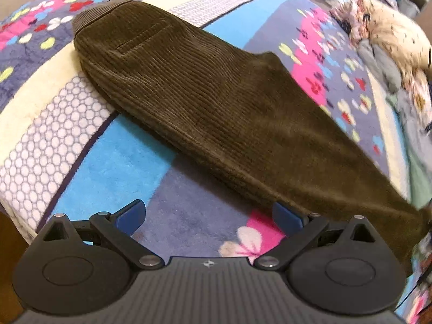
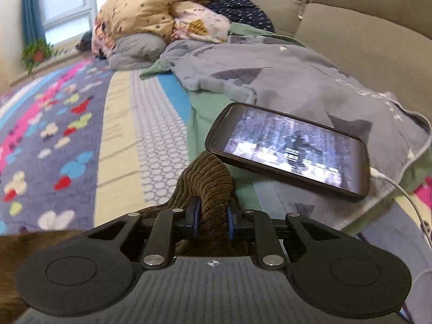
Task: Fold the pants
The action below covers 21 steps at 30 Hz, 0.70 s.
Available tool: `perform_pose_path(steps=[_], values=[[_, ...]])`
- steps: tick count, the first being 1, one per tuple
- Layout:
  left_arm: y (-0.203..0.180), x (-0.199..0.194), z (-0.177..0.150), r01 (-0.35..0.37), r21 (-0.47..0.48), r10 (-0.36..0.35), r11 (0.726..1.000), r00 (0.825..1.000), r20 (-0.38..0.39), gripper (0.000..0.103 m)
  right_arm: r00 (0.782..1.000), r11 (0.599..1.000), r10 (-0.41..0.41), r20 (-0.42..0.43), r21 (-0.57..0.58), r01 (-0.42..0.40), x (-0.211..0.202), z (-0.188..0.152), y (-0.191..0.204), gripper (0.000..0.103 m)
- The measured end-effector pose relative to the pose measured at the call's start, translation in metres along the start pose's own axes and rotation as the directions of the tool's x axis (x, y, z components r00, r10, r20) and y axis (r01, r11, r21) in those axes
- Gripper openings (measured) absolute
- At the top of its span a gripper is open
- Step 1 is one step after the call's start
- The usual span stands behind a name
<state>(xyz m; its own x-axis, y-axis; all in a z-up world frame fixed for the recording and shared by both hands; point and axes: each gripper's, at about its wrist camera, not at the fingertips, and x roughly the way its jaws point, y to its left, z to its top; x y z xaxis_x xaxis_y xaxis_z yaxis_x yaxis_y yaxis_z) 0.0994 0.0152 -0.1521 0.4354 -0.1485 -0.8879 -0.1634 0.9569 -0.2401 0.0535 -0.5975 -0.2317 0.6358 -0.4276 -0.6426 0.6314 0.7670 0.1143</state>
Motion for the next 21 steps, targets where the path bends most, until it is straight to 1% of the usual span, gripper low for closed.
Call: perform_pose_path(steps=[1,2,3,4,5,6,7,8,9,10,12,14,15,16,17,18,19,21], values=[[0.0,-0.002,0.002,0.003,-0.004,-0.003,1.0,1.0,0.004,0.101,1.0,1.0,0.005,-0.003,0.005,-0.005,-0.002,0.0,-0.004,0.02],[-0.002,-0.005,0.004,-0.002,0.004,0.002,1.0,1.0,0.01,0.101,1.0,1.0,0.004,-0.003,0.007,-0.004,0.0,-0.002,-0.008,0.023],[-0.004,-0.008,0.004,-0.014,0.016,0.013,1.0,1.0,0.014,0.101,1.0,1.0,-0.011,-0.027,-0.006,0.01,0.01,-0.003,-0.011,0.027],[-0.007,-0.012,0.005,-0.022,0.027,0.022,0.999,1.0,0.017,0.101,0.997,1.0,-0.02,-0.079,-0.012,0.019,0.021,-0.004,-0.014,0.038],[-0.01,-0.019,0.005,-0.025,0.035,0.025,0.999,0.999,0.023,0.101,0.995,1.0,-0.003,-0.105,0.014,0.005,0.025,-0.004,-0.02,0.037],[-0.012,-0.029,0.003,-0.016,0.039,0.014,0.999,0.999,0.041,0.101,0.994,0.998,0.028,-0.103,0.055,-0.022,0.021,-0.003,-0.027,0.037],[-0.014,-0.04,0.002,-0.005,0.039,0.003,0.999,0.998,0.062,0.101,0.993,0.996,0.048,-0.105,0.076,-0.04,0.014,-0.002,-0.03,0.044],[-0.015,-0.047,0.0,0.0,0.037,-0.002,0.999,0.997,0.074,0.103,0.992,0.996,0.059,-0.109,0.079,-0.05,0.004,-0.003,-0.033,0.057],[-0.016,-0.058,-0.003,0.005,0.024,-0.007,1.0,0.997,0.083,0.103,0.992,0.996,0.059,-0.109,0.075,-0.051,-0.008,-0.006,-0.036,0.064],[-0.018,-0.065,-0.005,0.015,0.008,-0.016,1.0,0.996,0.083,0.103,0.992,0.996,0.062,-0.108,0.077,-0.054,-0.019,-0.012,-0.04,0.074],[-0.025,-0.078,-0.013,0.052,0.004,-0.052,0.999,0.995,0.087,0.103,0.987,0.992,0.09,-0.13,0.101,-0.077,-0.041,-0.032,-0.049,0.075],[-0.034,-0.089,-0.022,0.07,0.025,-0.072,0.997,0.992,0.108,0.103,0.972,0.987,0.133,-0.192,0.114,-0.112,-0.048,-0.056,-0.053,0.078],[-0.04,-0.092,-0.028,0.073,0.049,-0.078,0.996,0.99,0.119,0.103,0.968,0.99,0.122,-0.22,0.098,-0.103,-0.047,-0.068,-0.052,0.078],[-0.045,-0.094,-0.033,0.067,0.071,-0.076,0.995,0.989,0.124,0.103,0.97,0.995,0.088,-0.227,0.062,-0.076,-0.045,-0.076,-0.049,0.075],[-0.05,-0.094,-0.039,0.056,0.093,-0.067,0.994,0.99,0.125,0.103,0.976,0.999,0.036,-0.213,-0.004,-0.038,-0.045,-0.084,-0.043,0.049],[-0.056,-0.093,-0.044,0.032,0.12,-0.046,0.992,0.992,0.119,0.103,0.981,0.997,-0.03,-0.19,-0.074,0.016,-0.045,-0.088,-0.036,0.031],[-0.062,-0.093,-0.047,0.011,0.142,-0.027,0.99,0.993,0.114,0.103,0.982,0.996,-0.033,-0.188,-0.083,0.018,-0.046,-0.087,-0.035,0.027],[-0.069,-0.097,-0.051,-0.006,0.165,-0.014,0.986,0.993,0.121,0.103,0.987,0.999,-0.014,-0.159,-0.039,0.008,-0.057,-0.083,-0.036,0.024]])
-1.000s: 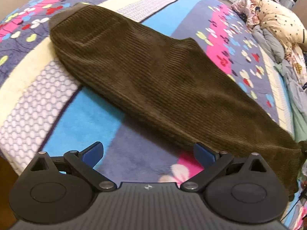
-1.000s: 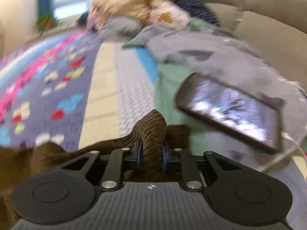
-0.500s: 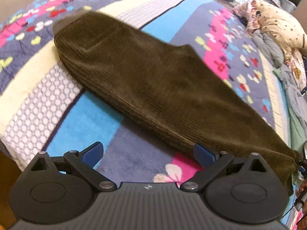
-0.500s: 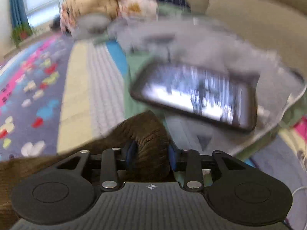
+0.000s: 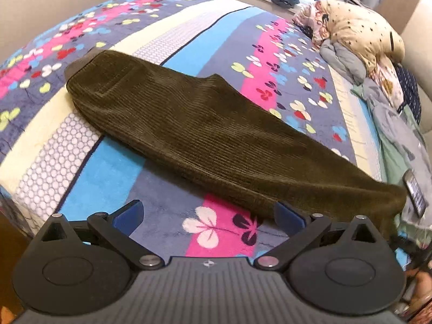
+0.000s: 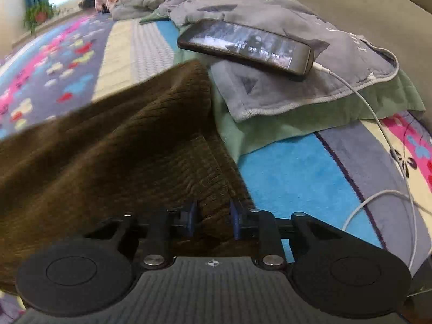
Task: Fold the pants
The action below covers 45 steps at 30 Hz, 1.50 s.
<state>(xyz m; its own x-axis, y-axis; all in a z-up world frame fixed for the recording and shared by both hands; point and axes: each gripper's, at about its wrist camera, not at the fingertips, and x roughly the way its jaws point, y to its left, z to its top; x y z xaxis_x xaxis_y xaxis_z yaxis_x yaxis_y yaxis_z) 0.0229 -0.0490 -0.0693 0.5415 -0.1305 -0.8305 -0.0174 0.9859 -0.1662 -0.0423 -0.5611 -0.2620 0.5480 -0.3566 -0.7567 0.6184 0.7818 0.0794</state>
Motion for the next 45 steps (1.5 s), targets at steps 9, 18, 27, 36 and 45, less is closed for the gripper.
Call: perform_pose_path(steps=[9,18,27,36,45], values=[[-0.017,0.0,0.002,0.01,0.008,-0.01,1.0,1.0,0.018,0.103,0.995,0.994,0.103,-0.017,0.042,-0.102,-0.019,0.003,-0.038,0.024],[-0.012,0.004,-0.008,-0.057,0.084,0.058,0.995,0.998,-0.005,0.103,0.997,0.995,0.08,-0.011,-0.064,-0.08,-0.011,-0.019,-0.037,0.027],[0.001,-0.015,0.001,-0.065,0.065,0.061,0.996,0.997,0.049,0.103,0.998,0.998,0.056,0.041,0.011,-0.056,-0.034,-0.012,-0.034,0.025],[0.027,-0.032,0.006,-0.086,0.056,0.083,0.995,0.995,0.051,0.103,1.0,0.999,-0.028,0.008,-0.041,0.028,-0.063,-0.007,-0.02,0.085],[0.101,-0.009,0.03,-0.173,0.046,0.173,0.984,0.985,0.005,0.103,0.95,0.933,0.314,-0.003,-0.185,-0.309,-0.13,0.046,0.166,0.09]])
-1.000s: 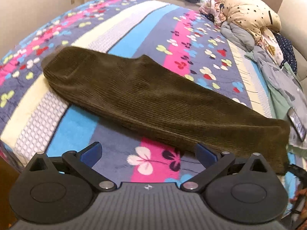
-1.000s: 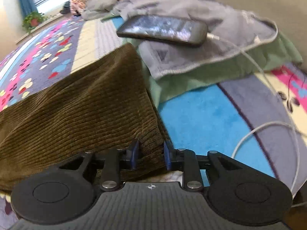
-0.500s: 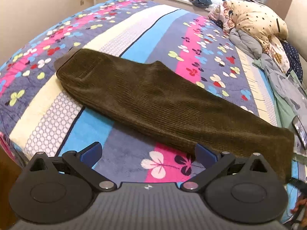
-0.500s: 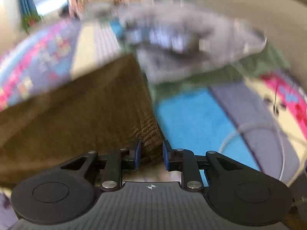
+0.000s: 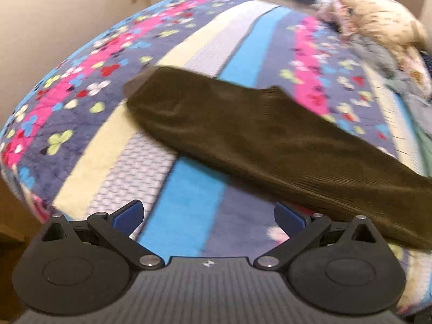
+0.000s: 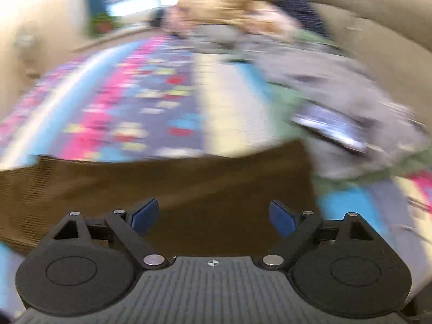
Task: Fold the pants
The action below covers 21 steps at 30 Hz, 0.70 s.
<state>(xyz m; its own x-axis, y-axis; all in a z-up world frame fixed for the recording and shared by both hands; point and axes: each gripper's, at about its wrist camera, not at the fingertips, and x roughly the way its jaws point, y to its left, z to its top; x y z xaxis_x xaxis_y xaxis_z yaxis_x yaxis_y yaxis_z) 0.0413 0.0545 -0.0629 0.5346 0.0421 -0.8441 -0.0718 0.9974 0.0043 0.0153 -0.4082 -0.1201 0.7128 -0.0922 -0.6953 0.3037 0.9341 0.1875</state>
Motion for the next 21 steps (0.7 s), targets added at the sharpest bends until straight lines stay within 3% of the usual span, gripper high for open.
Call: perform_pose_path(steps=[4,10,14,18,19,20,21], values=[[0.034,0.04,0.026,-0.041,-0.079,0.041,0.996,0.999,0.007,0.103,0.985,0.983,0.157,-0.073,-0.088,-0.163,0.039,0.045,0.109,0.091],[0.07,0.101,0.064,-0.066,-0.184,0.059,0.981,0.997,-0.04,0.103,0.95,0.935,0.267,-0.162,-0.194,-0.296,0.135,0.097,0.246,0.091],[0.084,0.141,0.083,-0.085,-0.202,0.07,0.976,0.995,-0.078,0.103,0.94,0.939,0.242,-0.239,-0.185,-0.289,0.217,0.099,0.315,0.091],[0.096,0.171,0.097,-0.089,-0.23,0.07,0.969,0.994,-0.09,0.103,0.954,0.947,0.122,-0.275,-0.255,-0.194,0.282,0.087,0.346,0.09],[0.098,0.178,0.1,-0.088,-0.24,0.068,0.967,0.994,-0.091,0.103,0.948,0.936,0.117,-0.296,-0.285,-0.205,0.293,0.082,0.35,0.078],[0.099,0.185,0.103,-0.09,-0.246,0.069,0.965,0.993,-0.092,0.103,0.937,0.917,0.13,-0.324,-0.319,-0.237,0.301,0.075,0.352,0.033],[0.1,0.191,0.105,-0.098,-0.248,0.077,0.964,0.993,-0.094,0.103,0.928,0.9,0.161,-0.335,-0.337,-0.278,0.303,0.071,0.354,0.019]])
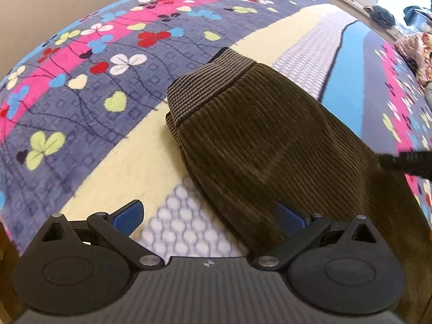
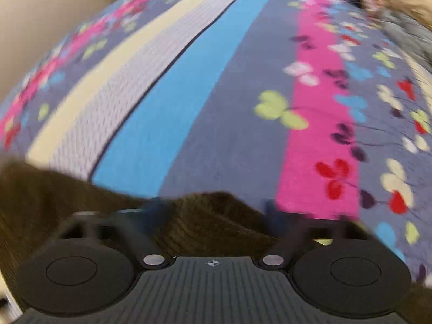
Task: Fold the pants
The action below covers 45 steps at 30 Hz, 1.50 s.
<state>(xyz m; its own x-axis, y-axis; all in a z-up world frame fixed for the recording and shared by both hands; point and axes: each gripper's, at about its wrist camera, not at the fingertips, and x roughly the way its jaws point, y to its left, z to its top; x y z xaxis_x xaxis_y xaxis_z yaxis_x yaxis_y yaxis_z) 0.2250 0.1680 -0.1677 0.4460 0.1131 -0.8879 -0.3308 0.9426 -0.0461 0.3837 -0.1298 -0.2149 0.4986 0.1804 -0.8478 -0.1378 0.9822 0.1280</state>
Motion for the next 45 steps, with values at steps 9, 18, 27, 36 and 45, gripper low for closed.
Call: perform_pose_path(steps=[9,18,27,36,45], values=[[0.02,0.023,0.016,-0.057,-0.054,0.057,0.997,0.998,-0.005,0.103,0.969,0.99,-0.123,0.215,-0.042,0.135,-0.004,0.024,0.001,0.0],[0.018,0.025,0.009,-0.081,-0.065,0.083,0.995,0.996,0.028,0.103,0.984,0.982,0.132,0.119,0.12,-0.146,-0.031,-0.014,-0.042,0.067],[0.011,0.027,0.012,-0.074,-0.025,0.075,0.997,0.997,0.036,0.103,0.983,0.994,-0.061,0.171,-0.075,0.075,-0.009,-0.005,0.001,0.006],[-0.006,-0.007,0.017,-0.118,0.021,0.119,0.993,0.992,-0.032,0.103,0.979,0.993,-0.007,0.205,0.12,-0.018,-0.065,-0.024,-0.052,0.078],[-0.058,-0.084,0.015,-0.003,0.18,-0.001,0.984,1.0,0.024,0.103,0.97,0.99,0.0,0.241,0.14,-0.035,-0.262,-0.152,-0.076,0.094]])
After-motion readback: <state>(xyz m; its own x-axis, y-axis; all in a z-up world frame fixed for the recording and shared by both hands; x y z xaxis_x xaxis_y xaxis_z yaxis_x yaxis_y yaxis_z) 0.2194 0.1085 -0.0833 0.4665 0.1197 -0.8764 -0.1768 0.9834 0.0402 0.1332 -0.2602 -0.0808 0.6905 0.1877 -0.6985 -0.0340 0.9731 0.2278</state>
